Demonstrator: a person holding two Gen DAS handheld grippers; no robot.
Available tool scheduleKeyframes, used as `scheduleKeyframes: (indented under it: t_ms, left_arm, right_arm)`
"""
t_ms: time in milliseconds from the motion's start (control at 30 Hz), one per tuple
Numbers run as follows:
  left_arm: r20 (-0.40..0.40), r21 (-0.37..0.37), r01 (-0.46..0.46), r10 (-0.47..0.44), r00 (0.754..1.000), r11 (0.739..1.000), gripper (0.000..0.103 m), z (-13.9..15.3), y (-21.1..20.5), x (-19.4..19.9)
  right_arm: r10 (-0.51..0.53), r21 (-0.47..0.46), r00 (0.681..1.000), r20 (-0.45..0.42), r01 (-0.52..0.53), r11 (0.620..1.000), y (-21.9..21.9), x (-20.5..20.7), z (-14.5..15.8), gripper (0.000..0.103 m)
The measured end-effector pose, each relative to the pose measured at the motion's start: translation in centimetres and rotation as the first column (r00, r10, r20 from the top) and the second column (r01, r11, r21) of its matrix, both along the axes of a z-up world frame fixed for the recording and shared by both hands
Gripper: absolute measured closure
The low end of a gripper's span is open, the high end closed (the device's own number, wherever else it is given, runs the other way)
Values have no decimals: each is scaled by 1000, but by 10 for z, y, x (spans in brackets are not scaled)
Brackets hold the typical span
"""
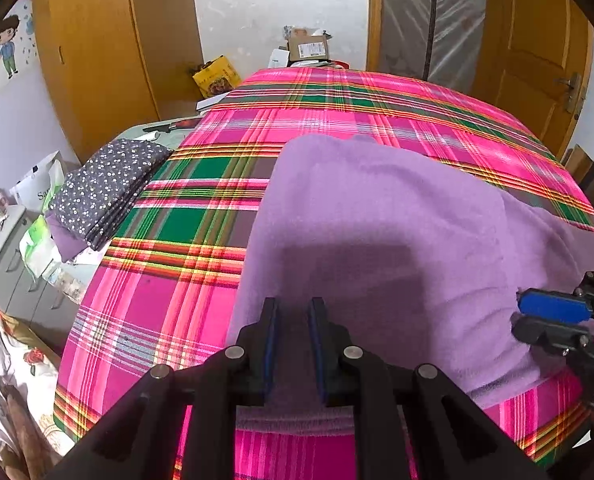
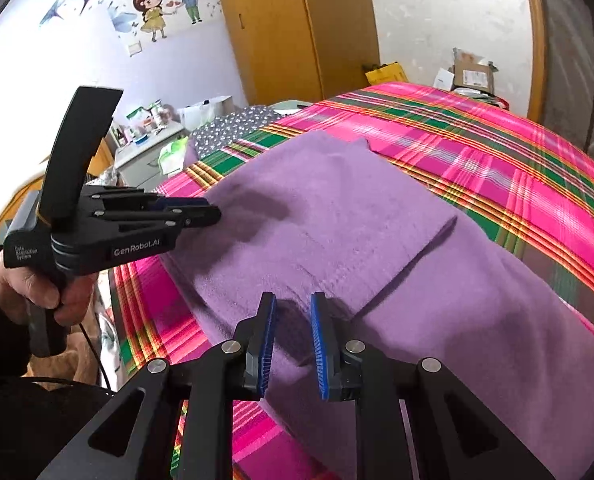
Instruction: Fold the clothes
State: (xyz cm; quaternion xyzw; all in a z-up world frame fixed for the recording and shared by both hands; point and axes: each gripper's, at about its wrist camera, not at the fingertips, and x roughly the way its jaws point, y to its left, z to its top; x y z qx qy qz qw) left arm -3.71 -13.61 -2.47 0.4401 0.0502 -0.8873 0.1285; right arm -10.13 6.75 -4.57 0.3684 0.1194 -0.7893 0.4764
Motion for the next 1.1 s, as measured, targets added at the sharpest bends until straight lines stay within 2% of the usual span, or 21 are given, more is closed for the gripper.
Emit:
scheduleKeyframes:
  t_ms: [133, 300, 433, 600, 900, 933, 1033, 1100]
  left_arm:
    - [-17, 20, 0, 0, 1000, 1000, 87, 8, 0, 3]
    - [-44, 38, 44, -42, 998, 998, 87, 13, 12, 0]
    - [-48, 48, 111, -109, 993, 993, 87, 13, 26, -9]
    - [-56, 54, 182, -179, 982, 982, 87, 14, 44, -18]
    - [-61, 58, 236, -232, 971, 970, 87, 17, 61, -25]
    - [-61, 58, 240, -237, 970, 969, 87, 17, 63, -26]
    - [-62, 59, 253, -250, 966, 966, 87, 17, 68, -28]
    - [-62, 60, 262, -258, 964, 963, 87, 18, 71, -30]
  right_arm:
    - [-70, -34, 997, -17, 69, 997, 22, -4, 8, 85]
    - [-242, -77, 970, 25, 244, 967, 72, -22, 13, 79]
    - [-369, -117, 926, 75, 376, 919, 116, -30, 14, 77]
    - [-504, -156, 855, 125, 518, 841, 170, -36, 15, 75]
    - [-655, -167, 739, 159, 674, 719, 244, -35, 17, 74]
    - [-671, -166, 724, 159, 689, 705, 252, -35, 17, 72]
    - [-714, -170, 682, 157, 731, 660, 276, -31, 18, 53]
    - [-744, -175, 650, 156, 759, 626, 293, -28, 20, 52]
